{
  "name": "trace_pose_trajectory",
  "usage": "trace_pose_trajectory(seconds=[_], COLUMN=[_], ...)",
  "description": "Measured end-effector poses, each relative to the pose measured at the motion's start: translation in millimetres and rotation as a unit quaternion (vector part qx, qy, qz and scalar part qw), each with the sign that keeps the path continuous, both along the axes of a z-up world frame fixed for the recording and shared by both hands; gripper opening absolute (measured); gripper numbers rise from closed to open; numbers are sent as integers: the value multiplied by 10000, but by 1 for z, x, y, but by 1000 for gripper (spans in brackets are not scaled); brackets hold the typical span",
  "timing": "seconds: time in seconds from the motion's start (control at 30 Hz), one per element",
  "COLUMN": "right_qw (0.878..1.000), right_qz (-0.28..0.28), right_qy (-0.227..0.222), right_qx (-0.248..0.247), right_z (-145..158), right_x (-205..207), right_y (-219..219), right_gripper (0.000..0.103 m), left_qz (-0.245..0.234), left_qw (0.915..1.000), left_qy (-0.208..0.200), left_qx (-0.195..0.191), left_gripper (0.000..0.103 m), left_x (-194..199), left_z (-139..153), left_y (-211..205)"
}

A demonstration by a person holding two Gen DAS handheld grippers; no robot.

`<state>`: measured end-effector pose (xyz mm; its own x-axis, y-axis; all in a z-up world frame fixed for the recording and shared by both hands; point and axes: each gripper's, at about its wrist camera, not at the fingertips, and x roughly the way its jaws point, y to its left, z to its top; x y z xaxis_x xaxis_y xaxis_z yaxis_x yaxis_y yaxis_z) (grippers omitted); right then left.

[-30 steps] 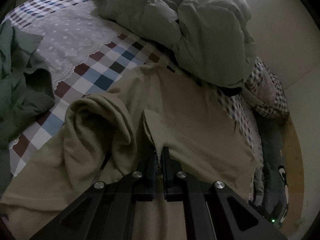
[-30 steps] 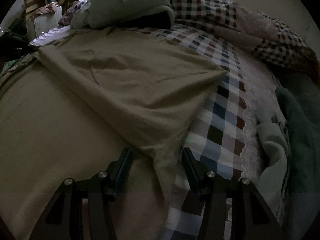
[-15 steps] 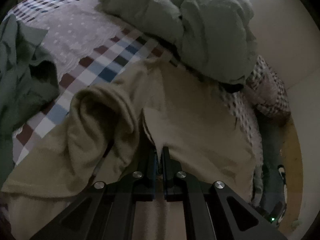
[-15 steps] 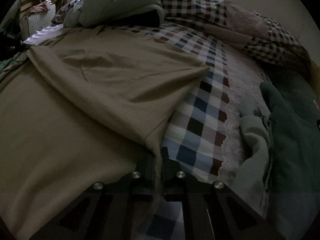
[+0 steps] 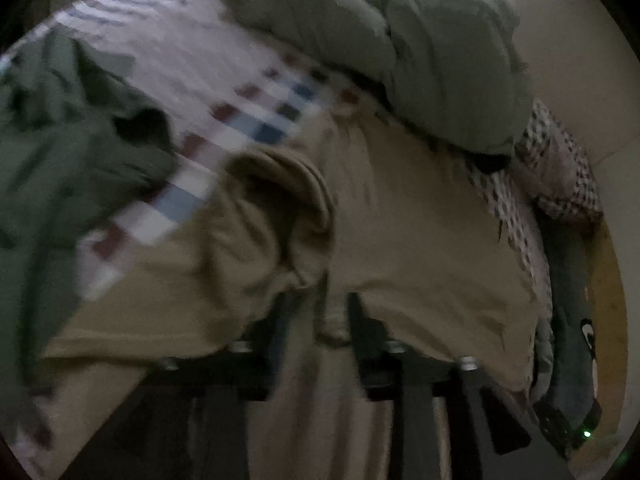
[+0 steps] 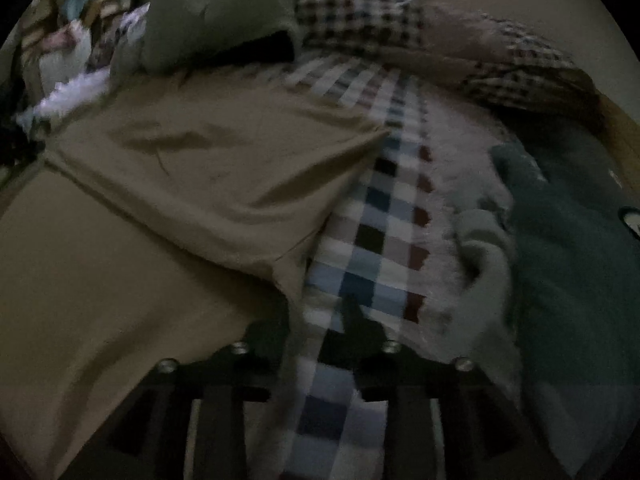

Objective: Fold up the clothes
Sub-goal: 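Smooth the khaki garment flat on the sheet with both tools, then grasp the khaki garment edge with the left tool and lift it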

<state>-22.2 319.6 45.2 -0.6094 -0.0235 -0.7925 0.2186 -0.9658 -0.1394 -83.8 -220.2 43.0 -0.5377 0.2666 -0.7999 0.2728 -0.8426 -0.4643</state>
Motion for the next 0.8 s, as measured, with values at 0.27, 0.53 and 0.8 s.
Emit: trace_pose_trajectory(seconds=[0.27, 0.53, 0.8], right_qw=[9924, 9789, 9764], right_qz=[70, 813, 1176], right_qy=[818, 1065, 758], right_qx=[-912, -1541, -1648], right_z=[64, 80, 69], right_x=[81, 151, 183], right_y=[-24, -91, -142], right_gripper=[46, 51, 52], left_qz=[422, 1196, 2063], left_qw=[9962, 9910, 9631], left_qy=[663, 589, 393], left_qx=[-367, 100, 1684], left_gripper=[73, 78, 78], left_x=[105, 210, 248], left_z=[49, 23, -35], left_y=[-59, -93, -110])
